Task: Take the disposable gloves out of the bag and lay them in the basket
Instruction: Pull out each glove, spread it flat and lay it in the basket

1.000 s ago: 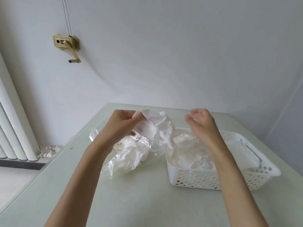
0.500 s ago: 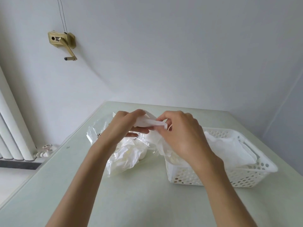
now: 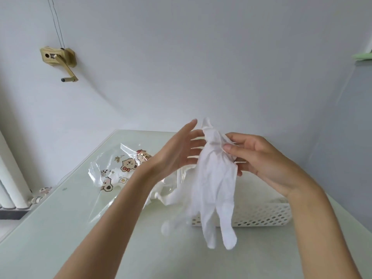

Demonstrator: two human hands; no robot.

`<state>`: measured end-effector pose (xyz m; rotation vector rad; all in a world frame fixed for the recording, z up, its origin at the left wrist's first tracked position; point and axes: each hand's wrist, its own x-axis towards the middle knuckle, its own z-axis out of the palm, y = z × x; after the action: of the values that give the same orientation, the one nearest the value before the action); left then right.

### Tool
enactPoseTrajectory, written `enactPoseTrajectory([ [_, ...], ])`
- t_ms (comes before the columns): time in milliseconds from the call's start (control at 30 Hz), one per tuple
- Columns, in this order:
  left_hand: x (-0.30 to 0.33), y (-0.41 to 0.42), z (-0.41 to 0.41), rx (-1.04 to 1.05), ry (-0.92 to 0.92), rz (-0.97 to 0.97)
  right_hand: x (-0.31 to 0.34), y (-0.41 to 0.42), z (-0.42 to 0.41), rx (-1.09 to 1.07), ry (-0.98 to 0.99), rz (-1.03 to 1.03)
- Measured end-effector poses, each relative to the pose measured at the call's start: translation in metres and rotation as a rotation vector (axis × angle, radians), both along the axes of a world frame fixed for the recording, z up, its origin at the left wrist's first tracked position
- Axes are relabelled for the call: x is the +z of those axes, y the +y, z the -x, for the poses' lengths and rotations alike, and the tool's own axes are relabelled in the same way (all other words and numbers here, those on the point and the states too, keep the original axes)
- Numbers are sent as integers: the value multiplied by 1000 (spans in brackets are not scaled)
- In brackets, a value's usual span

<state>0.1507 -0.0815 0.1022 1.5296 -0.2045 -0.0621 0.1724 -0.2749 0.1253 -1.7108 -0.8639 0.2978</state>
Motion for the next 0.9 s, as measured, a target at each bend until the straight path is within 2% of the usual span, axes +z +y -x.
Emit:
enactPoseTrajectory([
  [33, 0, -5, -4, -38, 75, -56, 1, -5, -4, -16, 31, -16],
  [100, -2, -15, -6, -95, 106, -174, 1, -16, -12, -72, 86, -59],
  [233, -3, -24, -3, -34, -6, -215, -7, -29, -32, -149, 209, -135],
  [300, 0, -26, -7, 13, -30, -248, -11, -33, -38, -110, 228, -85],
  [433, 4, -35, -18, 93, -170, -470, -13, -35, -38, -184, -7, 86],
  [600, 11, -39, -16, 94, -238, -597, -15, -26, -36, -404, -19, -108],
  [700, 13, -32, -11, 102, -185, -556, -12, -31, -37, -481, 70, -307],
  [767, 15, -25, -7, 70, -136, -506, -11, -33, -35, -415, 142, -374],
  [833, 19, -22, 0, 31, -98, -418, -9, -34, -33, -320, 211, -396],
  [900, 23, -18, 4, 29, -99, -376, -2, -40, -31, -209, 259, -333],
])
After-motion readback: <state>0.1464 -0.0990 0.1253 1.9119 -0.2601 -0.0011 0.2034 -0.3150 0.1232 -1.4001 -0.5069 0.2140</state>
